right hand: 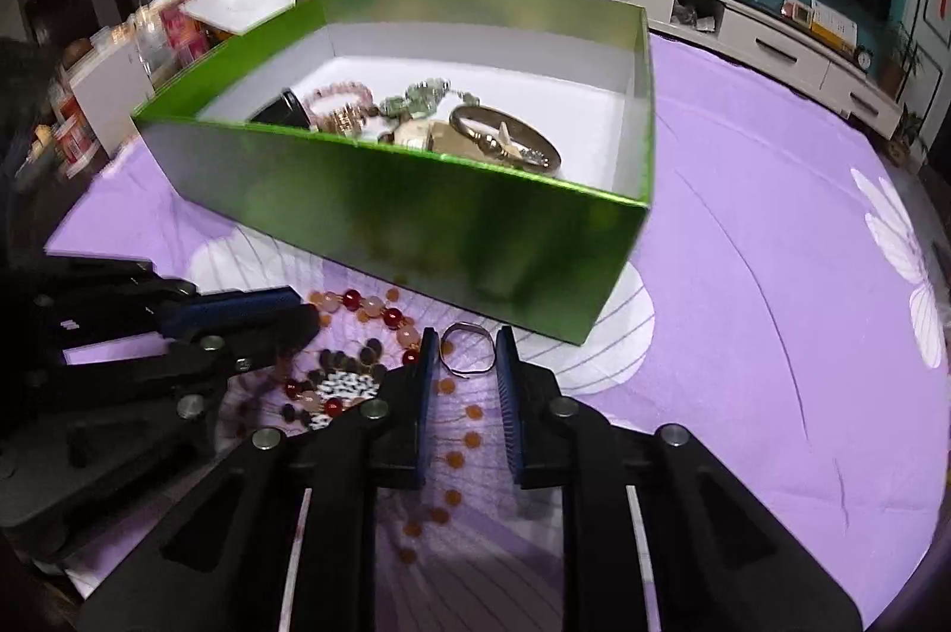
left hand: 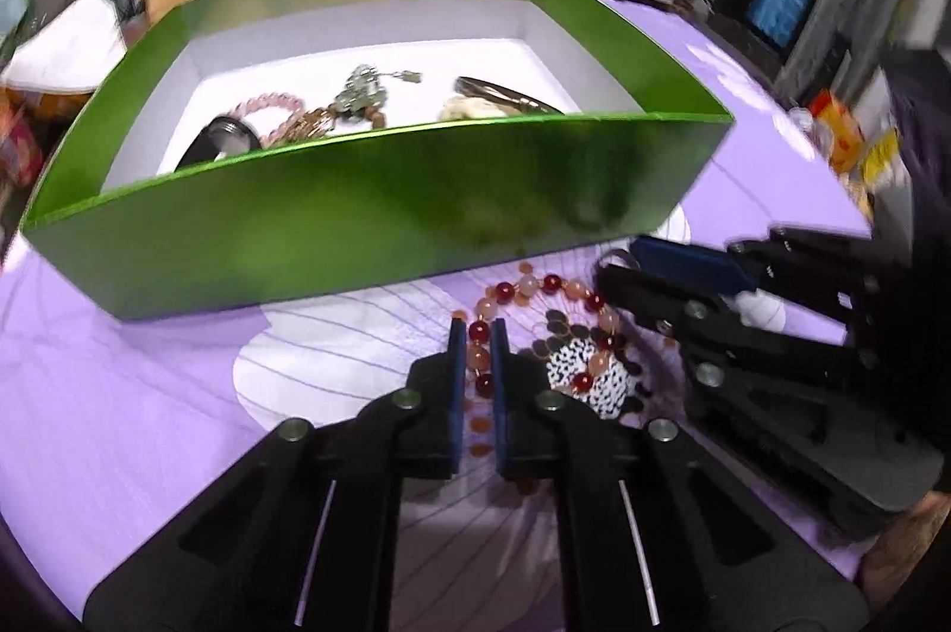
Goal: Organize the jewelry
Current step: 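Grasp the red-beaded necklace with the left gripper while the right gripper grasps the silver ring, then carry the necklace and the silver ring over the green box with both grippers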
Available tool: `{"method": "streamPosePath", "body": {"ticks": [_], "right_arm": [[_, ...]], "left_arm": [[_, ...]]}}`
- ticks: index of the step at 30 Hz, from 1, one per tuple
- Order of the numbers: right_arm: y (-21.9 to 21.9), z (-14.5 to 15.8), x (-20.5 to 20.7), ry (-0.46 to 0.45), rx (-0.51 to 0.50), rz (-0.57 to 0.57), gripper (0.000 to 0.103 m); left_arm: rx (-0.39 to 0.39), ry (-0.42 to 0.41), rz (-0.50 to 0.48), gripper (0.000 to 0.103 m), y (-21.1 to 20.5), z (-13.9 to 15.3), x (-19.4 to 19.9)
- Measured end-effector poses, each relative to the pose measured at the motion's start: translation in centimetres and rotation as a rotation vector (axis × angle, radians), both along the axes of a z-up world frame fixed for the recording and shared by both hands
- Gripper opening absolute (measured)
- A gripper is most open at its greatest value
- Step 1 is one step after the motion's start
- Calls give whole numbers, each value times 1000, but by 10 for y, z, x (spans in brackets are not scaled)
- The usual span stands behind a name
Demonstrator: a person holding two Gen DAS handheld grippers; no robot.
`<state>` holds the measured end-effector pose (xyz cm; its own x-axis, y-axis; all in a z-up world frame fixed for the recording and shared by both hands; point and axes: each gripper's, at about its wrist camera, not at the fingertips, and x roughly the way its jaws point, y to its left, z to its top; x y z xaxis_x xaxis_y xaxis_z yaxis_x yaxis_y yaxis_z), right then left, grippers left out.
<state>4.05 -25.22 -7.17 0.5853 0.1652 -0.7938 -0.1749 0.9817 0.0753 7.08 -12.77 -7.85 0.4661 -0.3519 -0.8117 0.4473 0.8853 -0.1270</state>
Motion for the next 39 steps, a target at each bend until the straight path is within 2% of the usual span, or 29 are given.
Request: {"method": "streamPosePath", "body": {"ticks": [5, 10, 18, 24, 31, 39], "right_arm": [[-18, 33, -29, -61, 43, -41, 19], [-35, 68, -67, -131, 50, -103, 19], [-39, 112, -119, -267, 87, -112, 19], [-48, 136, -158, -351, 93, -114, 19], [-63, 142, -180, -389, 113, -147, 19], [-63, 137, -198, -380, 118, -173, 19]], "left_arm": [[-92, -29, 45, 7, 8, 17, -16], [-129, -57, 40, 7, 7, 38, -35], [-127, -122, 67, 7, 21, 82, -81], [-117, -165, 64, 7, 21, 104, -116], [-88, -212, 59, 7, 22, 119, -140], [-105, -184, 55, 7, 29, 115, -144]]}}
